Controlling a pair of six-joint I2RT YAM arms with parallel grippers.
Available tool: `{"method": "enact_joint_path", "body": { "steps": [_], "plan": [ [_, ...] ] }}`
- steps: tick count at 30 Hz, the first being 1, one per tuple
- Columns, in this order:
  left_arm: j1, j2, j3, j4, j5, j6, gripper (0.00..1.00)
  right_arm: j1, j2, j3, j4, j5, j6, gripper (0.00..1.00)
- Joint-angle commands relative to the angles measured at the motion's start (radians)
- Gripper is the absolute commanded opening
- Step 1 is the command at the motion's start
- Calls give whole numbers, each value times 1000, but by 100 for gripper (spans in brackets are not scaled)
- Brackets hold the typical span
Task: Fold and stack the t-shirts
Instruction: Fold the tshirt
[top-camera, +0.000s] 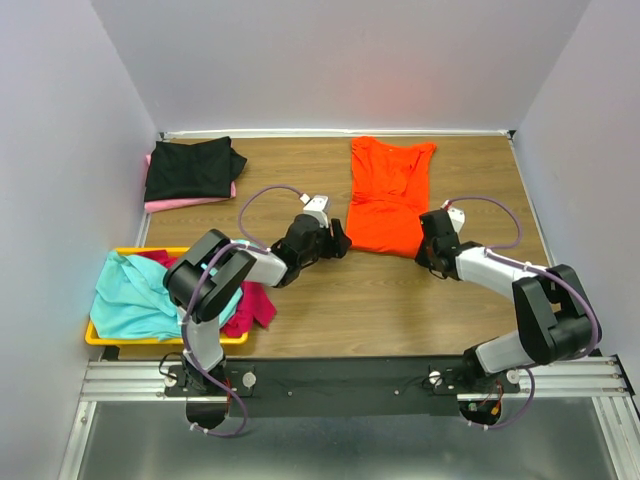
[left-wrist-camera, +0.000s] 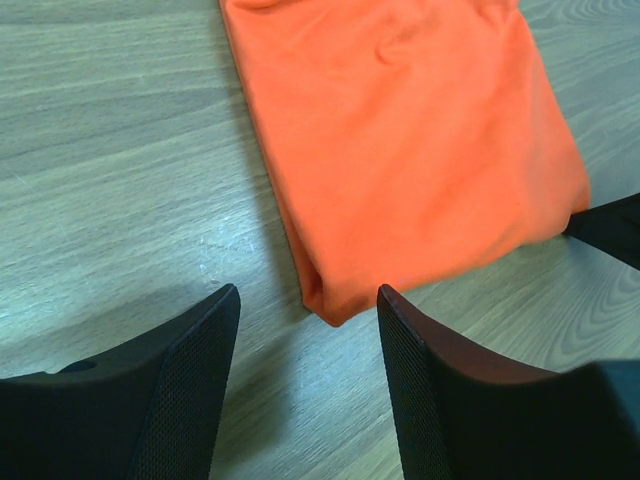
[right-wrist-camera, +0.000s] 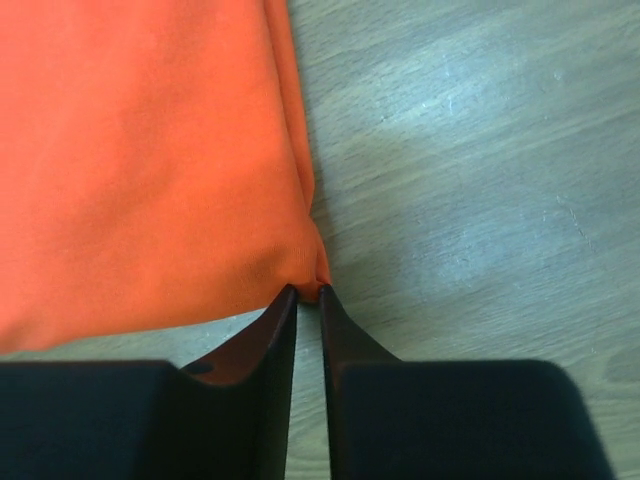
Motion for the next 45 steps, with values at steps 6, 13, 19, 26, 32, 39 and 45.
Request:
{"method": "enact_joint_path", "body": {
  "steps": [6, 13, 19, 26, 32, 39, 45],
  "plan": [
    [-19, 51, 47, 12, 6, -3, 62, 2, 50, 2, -31, -39, -5, 11],
    [-22, 79, 70, 8, 11, -3, 50, 2, 51, 2, -28, -43, -7, 9],
    [-31, 107, 95, -24, 6, 3, 41, 2, 42, 4, -29, -42, -8, 7],
    [-37, 120, 92, -40, 12, 8, 15, 2, 39, 8, -29, -37, -10, 1],
    [-37, 108, 77, -55, 5, 21, 0, 0, 15, 1, -31, -31, -10, 0],
    [-36, 31, 55, -110, -6, 104, 0, 0, -146, -42, -46, -8, -17, 0],
    [-40, 2, 40, -115, 43, 124, 0, 0, -269, -59, -107, 3, -20, 1]
  ]
}}
